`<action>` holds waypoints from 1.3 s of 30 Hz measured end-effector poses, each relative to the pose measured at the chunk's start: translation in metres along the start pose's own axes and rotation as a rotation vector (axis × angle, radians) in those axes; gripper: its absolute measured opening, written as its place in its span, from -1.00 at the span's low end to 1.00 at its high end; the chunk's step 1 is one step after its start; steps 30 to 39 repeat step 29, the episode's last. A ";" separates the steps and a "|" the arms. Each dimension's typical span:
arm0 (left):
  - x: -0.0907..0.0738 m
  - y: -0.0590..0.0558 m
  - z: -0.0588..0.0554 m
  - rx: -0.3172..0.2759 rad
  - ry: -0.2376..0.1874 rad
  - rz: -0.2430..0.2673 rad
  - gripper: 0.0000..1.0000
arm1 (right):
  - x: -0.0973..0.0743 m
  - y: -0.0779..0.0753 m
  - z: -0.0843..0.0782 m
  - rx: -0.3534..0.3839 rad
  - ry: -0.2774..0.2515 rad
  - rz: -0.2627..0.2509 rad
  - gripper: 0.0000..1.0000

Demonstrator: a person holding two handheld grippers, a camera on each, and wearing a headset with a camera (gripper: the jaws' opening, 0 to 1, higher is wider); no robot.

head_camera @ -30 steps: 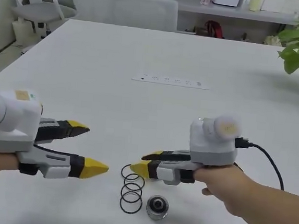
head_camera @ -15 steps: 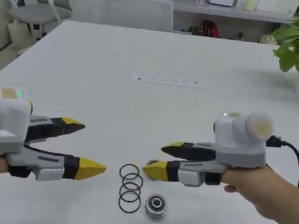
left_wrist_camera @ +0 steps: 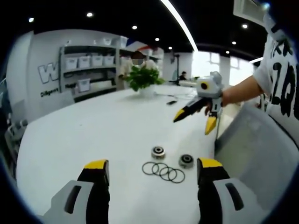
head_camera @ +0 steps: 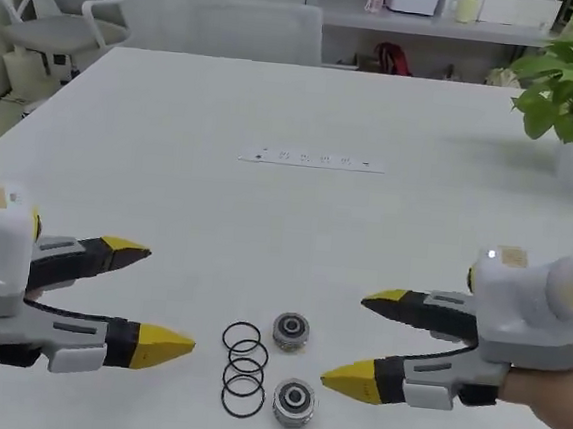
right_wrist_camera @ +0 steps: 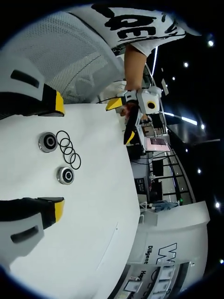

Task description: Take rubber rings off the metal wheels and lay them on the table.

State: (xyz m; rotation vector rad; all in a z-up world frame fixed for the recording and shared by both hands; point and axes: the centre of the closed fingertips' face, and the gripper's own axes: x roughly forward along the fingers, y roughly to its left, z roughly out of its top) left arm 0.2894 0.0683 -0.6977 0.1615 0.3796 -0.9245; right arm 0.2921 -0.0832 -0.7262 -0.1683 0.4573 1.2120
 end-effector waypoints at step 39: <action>-0.013 -0.019 -0.015 0.012 0.015 -0.028 0.82 | -0.027 0.002 -0.016 -0.011 -0.008 -0.052 0.70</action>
